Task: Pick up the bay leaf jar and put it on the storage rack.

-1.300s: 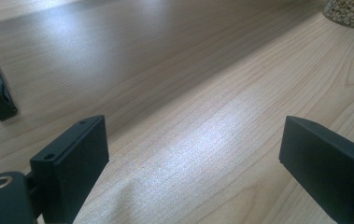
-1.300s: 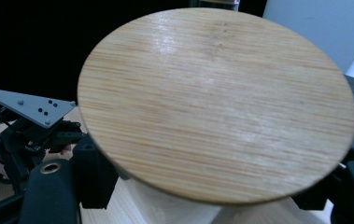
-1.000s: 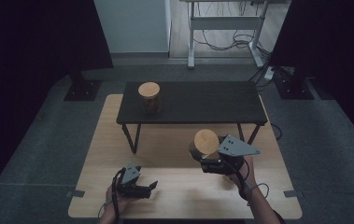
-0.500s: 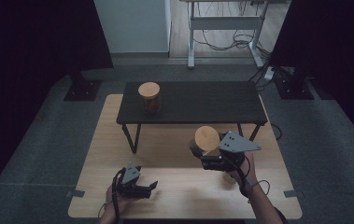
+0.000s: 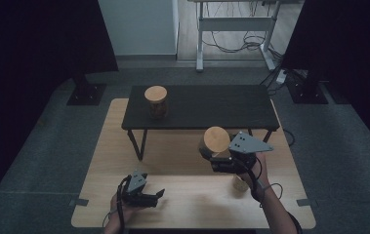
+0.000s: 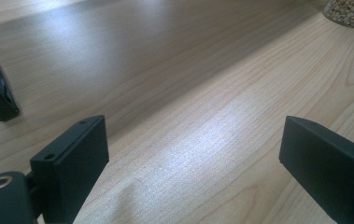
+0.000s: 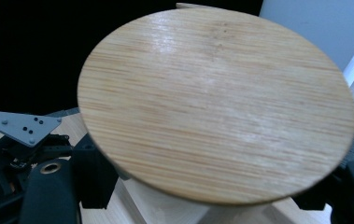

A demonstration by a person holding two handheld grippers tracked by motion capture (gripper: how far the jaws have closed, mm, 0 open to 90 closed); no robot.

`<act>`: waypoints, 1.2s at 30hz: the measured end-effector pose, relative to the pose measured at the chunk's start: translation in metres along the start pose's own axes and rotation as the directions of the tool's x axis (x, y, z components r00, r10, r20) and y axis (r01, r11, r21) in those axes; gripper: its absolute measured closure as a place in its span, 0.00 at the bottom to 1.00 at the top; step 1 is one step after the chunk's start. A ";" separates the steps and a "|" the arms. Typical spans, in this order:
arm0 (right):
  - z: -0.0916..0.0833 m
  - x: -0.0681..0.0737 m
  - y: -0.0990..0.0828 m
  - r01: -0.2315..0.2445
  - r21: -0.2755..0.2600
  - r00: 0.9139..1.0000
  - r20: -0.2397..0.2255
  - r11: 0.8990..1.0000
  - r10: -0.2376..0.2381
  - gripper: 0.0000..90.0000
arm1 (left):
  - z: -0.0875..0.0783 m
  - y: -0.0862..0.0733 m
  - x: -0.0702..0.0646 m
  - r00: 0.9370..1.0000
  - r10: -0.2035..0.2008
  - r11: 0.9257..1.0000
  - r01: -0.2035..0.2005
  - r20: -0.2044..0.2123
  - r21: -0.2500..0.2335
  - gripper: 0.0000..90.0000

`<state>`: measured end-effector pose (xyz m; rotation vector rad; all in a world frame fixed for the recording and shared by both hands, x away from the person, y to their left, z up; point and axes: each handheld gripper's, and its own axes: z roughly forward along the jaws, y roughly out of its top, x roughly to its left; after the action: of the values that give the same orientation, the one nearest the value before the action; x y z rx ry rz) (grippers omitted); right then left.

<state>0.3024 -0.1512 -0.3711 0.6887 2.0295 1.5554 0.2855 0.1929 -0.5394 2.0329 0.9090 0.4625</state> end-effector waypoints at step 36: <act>0.011 -0.020 0.017 0.006 0.013 1.000 0.028 1.000 -0.007 0.28 | 0.000 0.000 -0.001 1.000 0.004 1.000 -0.004 0.003 0.004 0.09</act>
<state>0.3257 -0.1526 -0.3557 0.7040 2.0209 1.5225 0.2850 0.1918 -0.5395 2.0393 0.9044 0.4601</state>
